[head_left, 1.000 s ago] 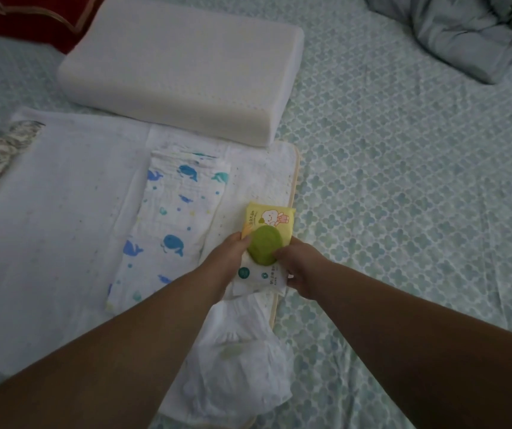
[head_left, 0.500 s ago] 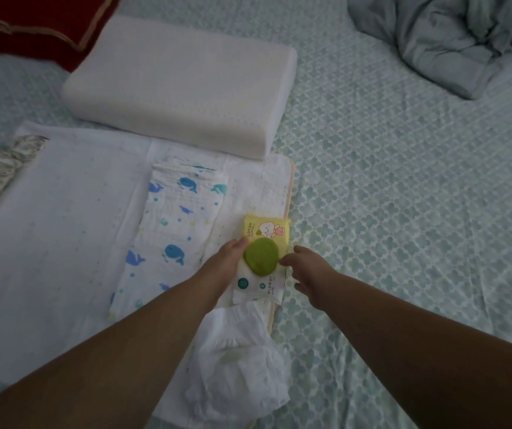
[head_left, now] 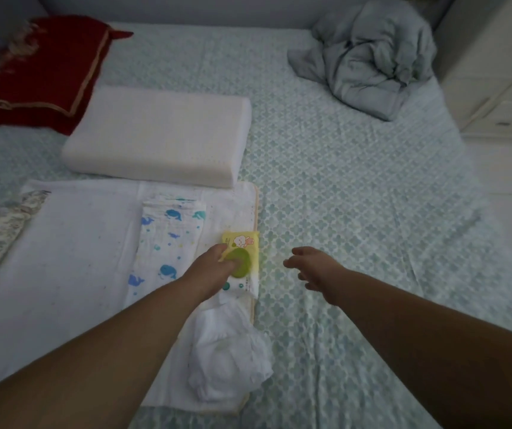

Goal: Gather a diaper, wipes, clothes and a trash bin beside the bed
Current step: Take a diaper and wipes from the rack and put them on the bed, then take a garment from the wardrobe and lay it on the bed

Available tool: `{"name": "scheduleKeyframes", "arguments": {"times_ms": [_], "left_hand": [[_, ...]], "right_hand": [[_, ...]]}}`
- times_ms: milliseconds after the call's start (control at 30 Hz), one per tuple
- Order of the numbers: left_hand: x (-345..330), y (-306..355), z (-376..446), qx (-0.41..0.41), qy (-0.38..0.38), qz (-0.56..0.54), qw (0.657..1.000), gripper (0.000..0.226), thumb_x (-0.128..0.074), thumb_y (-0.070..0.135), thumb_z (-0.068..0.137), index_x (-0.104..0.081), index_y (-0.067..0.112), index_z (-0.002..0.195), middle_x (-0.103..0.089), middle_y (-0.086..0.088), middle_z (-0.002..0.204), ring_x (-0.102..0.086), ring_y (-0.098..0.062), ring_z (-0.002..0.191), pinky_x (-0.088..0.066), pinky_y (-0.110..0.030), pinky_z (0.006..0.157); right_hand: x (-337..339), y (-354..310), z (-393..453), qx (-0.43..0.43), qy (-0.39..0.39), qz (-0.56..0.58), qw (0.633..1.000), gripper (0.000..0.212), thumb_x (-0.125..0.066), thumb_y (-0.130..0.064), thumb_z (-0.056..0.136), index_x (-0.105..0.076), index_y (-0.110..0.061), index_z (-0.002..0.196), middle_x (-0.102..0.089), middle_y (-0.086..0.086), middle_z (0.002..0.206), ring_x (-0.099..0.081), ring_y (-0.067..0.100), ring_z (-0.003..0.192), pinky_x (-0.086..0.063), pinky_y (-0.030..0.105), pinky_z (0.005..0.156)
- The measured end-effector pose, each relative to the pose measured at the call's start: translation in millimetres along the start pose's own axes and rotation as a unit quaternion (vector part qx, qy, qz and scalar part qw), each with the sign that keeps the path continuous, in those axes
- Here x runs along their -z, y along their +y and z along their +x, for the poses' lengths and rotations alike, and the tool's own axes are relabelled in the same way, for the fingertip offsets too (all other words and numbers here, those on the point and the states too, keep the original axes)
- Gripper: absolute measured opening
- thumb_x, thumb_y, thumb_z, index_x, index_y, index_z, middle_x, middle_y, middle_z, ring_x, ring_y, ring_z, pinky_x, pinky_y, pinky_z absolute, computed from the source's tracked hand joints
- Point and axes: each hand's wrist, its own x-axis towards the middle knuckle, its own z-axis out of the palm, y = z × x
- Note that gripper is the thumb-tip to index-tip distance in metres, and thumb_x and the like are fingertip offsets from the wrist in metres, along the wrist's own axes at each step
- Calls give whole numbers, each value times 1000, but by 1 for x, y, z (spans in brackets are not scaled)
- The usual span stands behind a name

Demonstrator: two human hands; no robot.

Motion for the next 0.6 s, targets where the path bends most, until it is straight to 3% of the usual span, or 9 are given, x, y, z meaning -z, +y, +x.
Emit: {"name": "scheduleKeyframes", "arguments": {"times_ms": [100, 200, 267, 367, 500, 600], "left_hand": [[0, 30, -32, -30, -28, 49, 998, 72, -61, 49, 92, -31, 29, 154, -38, -2, 156, -47, -16, 127, -35, -23, 87], [-3, 66, -65, -56, -52, 109, 991, 74, -62, 53, 89, -33, 31, 153, -38, -5, 157, -45, -23, 135, -38, -30, 95], [-6, 87, -81, -78, -62, 157, 982, 77, -62, 57, 87, -32, 31, 153, -35, -3, 159, -43, -24, 137, -39, -34, 104], [-15, 119, -112, -129, -76, 250, 957, 83, -59, 65, 85, -28, 31, 155, -32, -1, 161, -38, -24, 141, -35, -32, 101], [-33, 161, -151, -178, -92, 347, 916, 86, -56, 66, 86, -22, 30, 157, -27, -4, 162, -35, -26, 143, -34, -37, 110], [-57, 199, -182, -216, -101, 407, 882, 86, -54, 65, 88, -19, 28, 158, -24, -6, 164, -31, -28, 145, -32, -40, 112]], "right_hand": [[26, 0, -45, 14, 17, -15, 1000, 65, -72, -27, 87, -47, -21, 147, -56, 11, 139, -57, 26, 118, -48, 40, 101], [55, 4, -93, 37, 48, -23, 998, 64, -75, -27, 85, -51, -21, 145, -59, 10, 127, -59, 19, 98, -48, 31, 83], [70, 8, -118, 51, 74, -51, 995, 65, -76, -29, 83, -52, -23, 144, -60, 9, 129, -62, 20, 101, -50, 32, 87], [93, 17, -161, 74, 114, -109, 985, 67, -73, -34, 85, -48, -26, 146, -57, 8, 137, -63, 24, 111, -52, 35, 92], [118, 34, -212, 89, 169, -197, 961, 71, -65, -40, 86, -39, -31, 151, -48, 4, 151, -56, 24, 124, -42, 27, 83], [145, 51, -250, 84, 207, -229, 948, 73, -62, -43, 86, -36, -30, 153, -42, 4, 155, -53, 26, 129, -44, 30, 85]]}}
